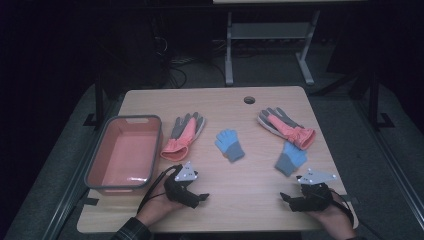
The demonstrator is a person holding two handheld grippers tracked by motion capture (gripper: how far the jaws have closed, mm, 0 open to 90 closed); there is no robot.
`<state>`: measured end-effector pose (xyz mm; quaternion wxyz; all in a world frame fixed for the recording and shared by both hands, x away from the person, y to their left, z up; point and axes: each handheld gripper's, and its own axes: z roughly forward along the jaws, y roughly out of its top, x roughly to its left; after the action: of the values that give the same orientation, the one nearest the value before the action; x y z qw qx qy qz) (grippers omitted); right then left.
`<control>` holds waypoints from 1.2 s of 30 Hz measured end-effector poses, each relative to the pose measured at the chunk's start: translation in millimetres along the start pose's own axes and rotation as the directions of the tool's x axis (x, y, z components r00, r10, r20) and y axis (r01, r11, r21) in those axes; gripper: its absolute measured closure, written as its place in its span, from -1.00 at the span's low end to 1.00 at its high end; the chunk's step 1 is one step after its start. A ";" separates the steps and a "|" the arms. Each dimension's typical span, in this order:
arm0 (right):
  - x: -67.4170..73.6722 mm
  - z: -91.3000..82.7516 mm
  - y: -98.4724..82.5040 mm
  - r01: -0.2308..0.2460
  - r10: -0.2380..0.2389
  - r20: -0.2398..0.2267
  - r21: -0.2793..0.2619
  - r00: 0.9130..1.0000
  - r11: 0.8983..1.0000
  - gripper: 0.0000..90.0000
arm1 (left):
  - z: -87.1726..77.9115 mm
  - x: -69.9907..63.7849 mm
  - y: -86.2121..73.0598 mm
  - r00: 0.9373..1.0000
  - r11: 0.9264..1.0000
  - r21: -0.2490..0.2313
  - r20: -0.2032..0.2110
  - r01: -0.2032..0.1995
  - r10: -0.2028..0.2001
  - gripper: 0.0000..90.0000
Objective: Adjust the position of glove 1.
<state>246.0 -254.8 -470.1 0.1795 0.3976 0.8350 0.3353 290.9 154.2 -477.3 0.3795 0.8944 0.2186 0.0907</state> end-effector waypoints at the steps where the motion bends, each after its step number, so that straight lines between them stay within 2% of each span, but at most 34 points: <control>1: 0.0 0.0 0.0 0.000 0.000 0.000 0.000 1.000 1.000 -0.63 | 0.0 0.0 0.0 1.000 1.000 0.000 0.000 0.000 0.000 -0.72; 5: -4.9 -11.8 9.1 -0.034 0.034 0.002 -0.047 0.999 0.998 -0.16 | -0.4 -0.4 -0.2 1.000 1.000 0.002 -0.003 0.001 -0.001 -0.72; 6: -4.9 -11.8 9.1 -0.034 0.034 0.002 -0.047 0.999 0.998 -0.16 | -0.4 -0.5 -0.2 1.000 1.000 0.002 -0.003 0.001 -0.001 -0.72; 8: -8.0 -13.5 12.5 -0.047 0.047 -0.003 -0.048 0.999 0.998 0.04 | -0.4 -0.3 -0.2 1.000 1.000 0.002 -0.003 0.000 0.000 -0.72; 11: -13.9 -12.6 18.9 -0.062 0.062 0.001 -0.050 0.998 0.997 0.38 | 0.0 -0.3 -0.2 1.000 1.000 -0.004 -0.004 0.000 0.000 -0.72; 12: -17.2 -9.4 22.8 -0.067 0.067 0.000 -0.041 0.998 0.997 0.59 | 0.3 -0.7 -0.2 1.000 1.000 -0.010 -0.004 0.006 -0.006 -0.73; 13: -17.2 -9.4 22.8 -0.067 0.067 0.000 -0.041 0.998 0.997 0.59 | 0.0 -0.3 -0.2 1.000 1.000 -0.004 -0.005 0.000 0.000 -0.73; 18: -24.8 -4.8 29.4 -0.062 0.062 0.008 -0.032 0.998 0.998 1.00 | 0.0 -0.5 -0.2 1.000 1.000 -0.004 -0.005 0.003 -0.003 -0.72; 28: -50.5 11.7 48.7 -0.073 0.073 0.003 -0.037 0.997 0.997 1.00 | -1.6 0.7 -1.3 1.000 1.000 0.000 -0.021 0.018 -0.018 -0.72; 30: -61.2 18.8 56.0 -0.090 0.091 0.006 -0.038 0.996 0.995 1.00 | -1.9 0.7 -1.8 1.000 1.000 -0.002 -0.024 0.019 -0.019 -0.72; 36: -72.4 29.7 62.5 -0.109 0.109 -0.002 -0.031 0.994 0.994 1.00 | -2.7 0.4 -2.1 0.999 1.000 0.000 -0.026 0.027 -0.027 -0.73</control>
<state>341.6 -270.5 -444.9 0.1666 0.4398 0.8068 0.3576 289.7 157.4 -477.0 0.3777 0.8902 0.2355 0.0973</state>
